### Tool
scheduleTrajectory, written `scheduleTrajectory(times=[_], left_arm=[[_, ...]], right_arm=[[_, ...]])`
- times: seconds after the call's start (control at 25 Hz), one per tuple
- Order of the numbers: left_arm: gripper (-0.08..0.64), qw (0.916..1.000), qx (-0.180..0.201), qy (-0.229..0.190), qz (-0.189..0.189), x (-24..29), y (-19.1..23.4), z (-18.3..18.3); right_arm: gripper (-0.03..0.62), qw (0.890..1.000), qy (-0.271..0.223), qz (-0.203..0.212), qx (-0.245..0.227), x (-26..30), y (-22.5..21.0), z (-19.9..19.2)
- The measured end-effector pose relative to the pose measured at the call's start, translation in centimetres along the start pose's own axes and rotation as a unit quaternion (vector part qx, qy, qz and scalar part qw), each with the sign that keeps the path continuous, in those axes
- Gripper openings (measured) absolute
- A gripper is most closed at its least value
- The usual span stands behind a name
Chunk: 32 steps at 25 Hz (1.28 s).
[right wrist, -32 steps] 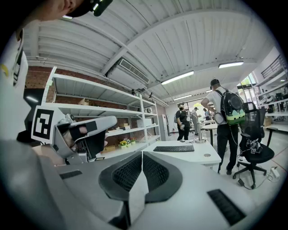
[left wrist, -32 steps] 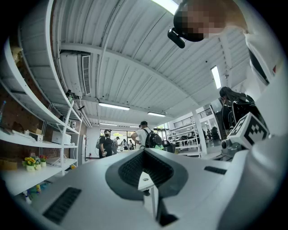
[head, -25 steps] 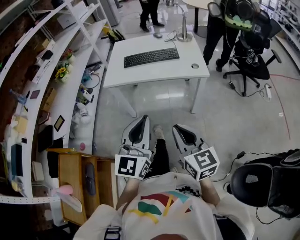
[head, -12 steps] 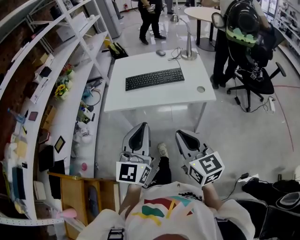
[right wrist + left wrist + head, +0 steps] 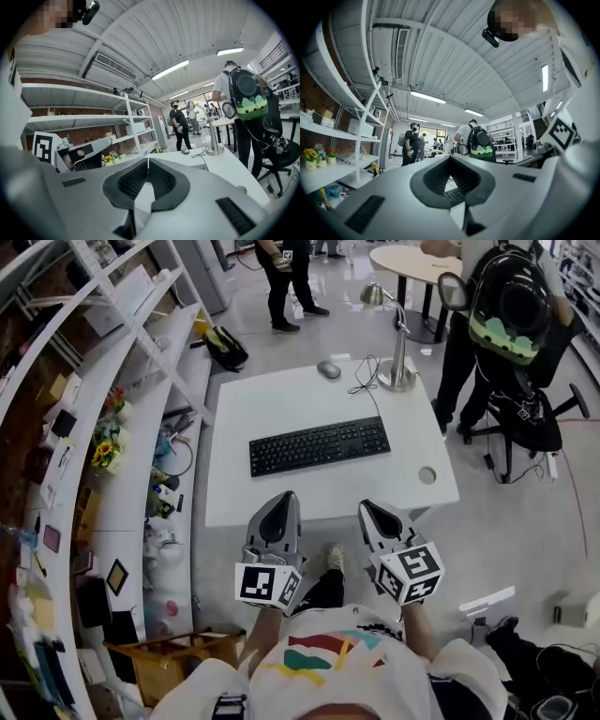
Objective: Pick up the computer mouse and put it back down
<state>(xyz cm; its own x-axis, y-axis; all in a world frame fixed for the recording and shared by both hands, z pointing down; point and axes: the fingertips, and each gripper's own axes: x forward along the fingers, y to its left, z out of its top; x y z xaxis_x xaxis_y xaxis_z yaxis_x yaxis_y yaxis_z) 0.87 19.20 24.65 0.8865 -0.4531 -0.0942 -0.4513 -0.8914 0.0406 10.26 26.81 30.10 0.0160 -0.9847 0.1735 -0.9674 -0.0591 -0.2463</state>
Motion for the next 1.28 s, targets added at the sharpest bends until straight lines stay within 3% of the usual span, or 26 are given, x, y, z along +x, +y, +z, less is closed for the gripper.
scheduleTrajectory(times=[0.24,0.48,1.0,1.2,1.24,1.28], left_arm=[[0.043,0.9997,-0.012,-0.019,0.001,11.4,9.5,0.8],[0.044,0.9987,-0.048,-0.002,0.018,16.6,14.5,-1.5],[0.044,0.9977,-0.032,0.012,0.059,23.4,14.5,-1.5],[0.044,0.9972,-0.026,0.025,0.066,25.3,13.6,-2.0],[0.043,0.9972,-0.026,0.028,0.064,25.7,13.4,-2.1],[0.044,0.9972,-0.026,0.030,0.063,26.0,13.3,-2.2]], right_arm=[[0.014,1.000,0.011,-0.014,-0.008,10.8,-4.2,4.6],[0.014,0.999,0.047,-0.012,-0.021,16.7,-6.5,5.5],[0.015,0.997,0.065,0.032,-0.006,22.3,-12.2,7.4],[0.017,0.995,0.086,0.027,-0.037,23.6,-14.9,7.2],[0.024,0.995,0.086,0.023,-0.045,24.2,-15.5,7.3],[0.077,0.995,0.084,0.022,-0.050,25.0,-15.9,7.5]])
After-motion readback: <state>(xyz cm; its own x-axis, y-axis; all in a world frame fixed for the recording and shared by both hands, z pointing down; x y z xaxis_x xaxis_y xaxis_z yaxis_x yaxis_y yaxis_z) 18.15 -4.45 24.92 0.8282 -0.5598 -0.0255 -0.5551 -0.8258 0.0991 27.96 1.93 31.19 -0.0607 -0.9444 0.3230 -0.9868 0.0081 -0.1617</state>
